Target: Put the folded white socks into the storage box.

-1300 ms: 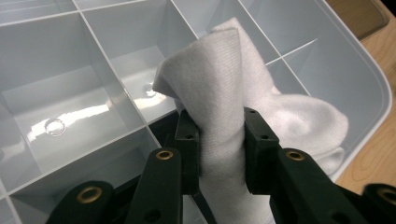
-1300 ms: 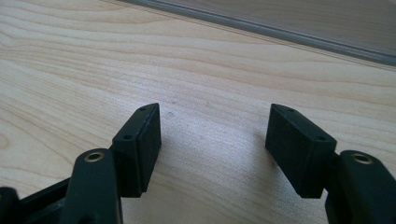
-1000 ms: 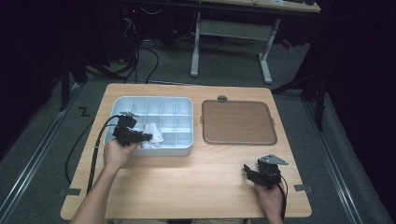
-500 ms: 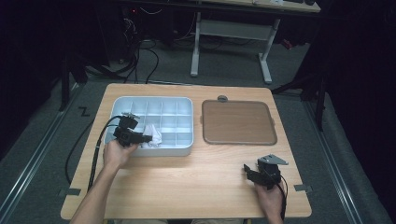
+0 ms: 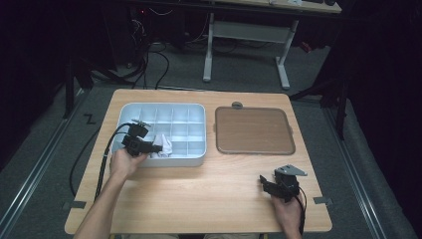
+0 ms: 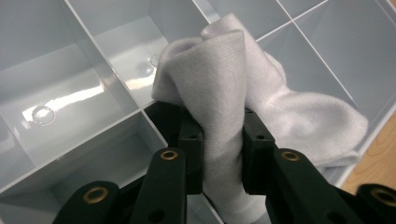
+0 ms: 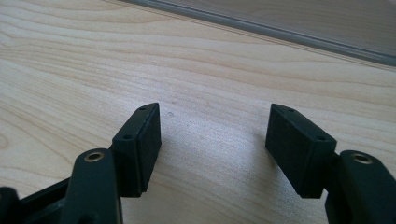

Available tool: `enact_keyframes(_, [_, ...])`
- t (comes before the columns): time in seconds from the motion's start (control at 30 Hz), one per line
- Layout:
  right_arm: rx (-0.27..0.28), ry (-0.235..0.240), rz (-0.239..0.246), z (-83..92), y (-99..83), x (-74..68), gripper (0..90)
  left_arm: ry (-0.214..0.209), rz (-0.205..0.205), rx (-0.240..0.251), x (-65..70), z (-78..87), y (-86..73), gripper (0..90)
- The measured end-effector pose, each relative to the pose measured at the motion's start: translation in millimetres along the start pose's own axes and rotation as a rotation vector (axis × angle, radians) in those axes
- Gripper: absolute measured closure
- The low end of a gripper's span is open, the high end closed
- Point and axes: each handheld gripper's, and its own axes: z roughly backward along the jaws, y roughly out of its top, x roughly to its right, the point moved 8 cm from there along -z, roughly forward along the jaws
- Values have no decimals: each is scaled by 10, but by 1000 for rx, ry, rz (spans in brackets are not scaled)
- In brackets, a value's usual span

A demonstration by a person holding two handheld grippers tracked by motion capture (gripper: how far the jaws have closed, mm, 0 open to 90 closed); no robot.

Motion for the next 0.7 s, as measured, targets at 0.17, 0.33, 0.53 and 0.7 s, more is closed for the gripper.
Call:
enact_keyframes(0.17, [0,0,0,0,0,0,363,3,-4,-2,-1,-13,-13,748])
enact_keyframes(0.33, [0,0,0,0,0,0,363,6,-14,-7,-1,-24,-32,750])
enact_keyframes(0.53, [0,0,0,0,0,-1,363,7,-12,-4,0,-40,-41,752])
enact_keyframes(0.7, [0,0,0,0,-1,0,363,4,-12,-3,-3,-46,-52,753])
